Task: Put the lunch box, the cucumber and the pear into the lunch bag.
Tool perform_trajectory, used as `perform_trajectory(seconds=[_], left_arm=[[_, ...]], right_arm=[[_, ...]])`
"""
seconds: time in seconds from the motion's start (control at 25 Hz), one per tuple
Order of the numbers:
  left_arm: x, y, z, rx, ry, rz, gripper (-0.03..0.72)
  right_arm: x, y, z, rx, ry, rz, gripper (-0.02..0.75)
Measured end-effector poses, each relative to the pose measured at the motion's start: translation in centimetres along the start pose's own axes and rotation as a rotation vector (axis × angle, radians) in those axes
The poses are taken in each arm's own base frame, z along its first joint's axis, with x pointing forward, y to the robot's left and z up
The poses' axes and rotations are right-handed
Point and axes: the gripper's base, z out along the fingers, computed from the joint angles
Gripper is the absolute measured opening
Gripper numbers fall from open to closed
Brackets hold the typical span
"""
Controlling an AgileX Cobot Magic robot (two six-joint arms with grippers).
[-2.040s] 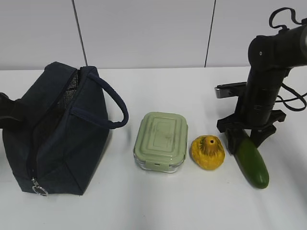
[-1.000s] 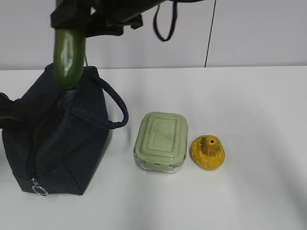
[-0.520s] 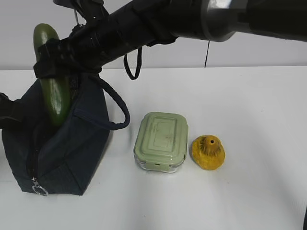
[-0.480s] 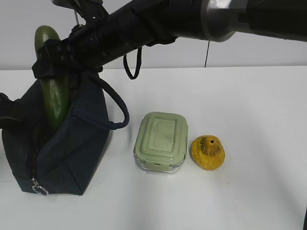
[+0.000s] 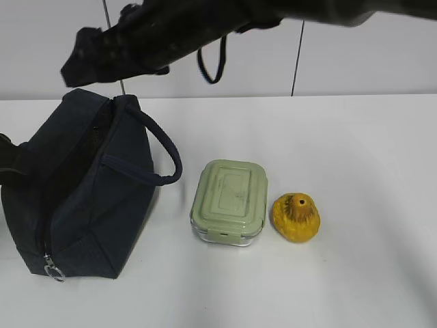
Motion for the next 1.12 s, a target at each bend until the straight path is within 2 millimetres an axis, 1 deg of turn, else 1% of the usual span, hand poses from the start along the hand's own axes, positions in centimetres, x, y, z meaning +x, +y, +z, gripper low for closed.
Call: perform_trajectory(seconds=[0.08,0.16,0.2,0.28,0.32,0.4,0.52,0.64,0.76,0.88,1.0,1.12], left_arm=[[0.0,0.0,0.0,-0.002,0.002,0.002,-0.016],[0.0,0.0,0.0,-0.003,0.002,0.004,-0.015],[0.0,0.0,0.0,-0.004,0.002,0.005,-0.015],[0.0,0.0,0.0,-0.004,0.003,0.006,-0.015],[0.0,0.0,0.0,-0.004,0.003,0.006,-0.015],[0.0,0.0,0.0,-0.004,0.003,0.006,-0.015],[0.0,0.0,0.0,-0.005,0.002,0.006,-0.015],[0.0,0.1,0.0,-0.007,-0.003,0.007,-0.015],[0.0,0.1,0.0,-0.007,-0.003,0.007,-0.015],[0.0,0.1,0.0,-0.007,-0.003,0.007,-0.015],[0.0,0.1,0.0,-0.007,-0.003,0.007,-0.015],[0.0,0.1,0.0,-0.007,-0.003,0.007,-0.015]], right_arm=[[-0.4,-1.9,-2.5,0.079,0.031,0.060,0.635],[0.0,-4.3,-5.0,0.179,0.104,0.125,0.621],[0.5,-5.6,-6.1,0.230,0.148,0.174,0.611],[2.2,-8.0,-8.1,0.345,0.305,0.235,0.592],[3.0,-8.9,-9.0,0.397,0.375,0.267,0.587],[4.3,-9.7,-10.2,0.491,0.515,0.288,0.584],[5.0,-10.0,-10.6,0.541,0.574,0.305,0.582],[6.0,-9.9,-10.0,0.537,0.610,0.323,0.580],[8.0,-9.8,-9.1,0.519,0.681,0.345,0.580],[10.4,-9.7,-8.4,0.499,0.764,0.375,0.570],[12.3,-9.6,-8.0,0.485,0.825,0.400,0.554],[13.7,-9.1,-7.5,0.469,0.874,0.408,0.547]])
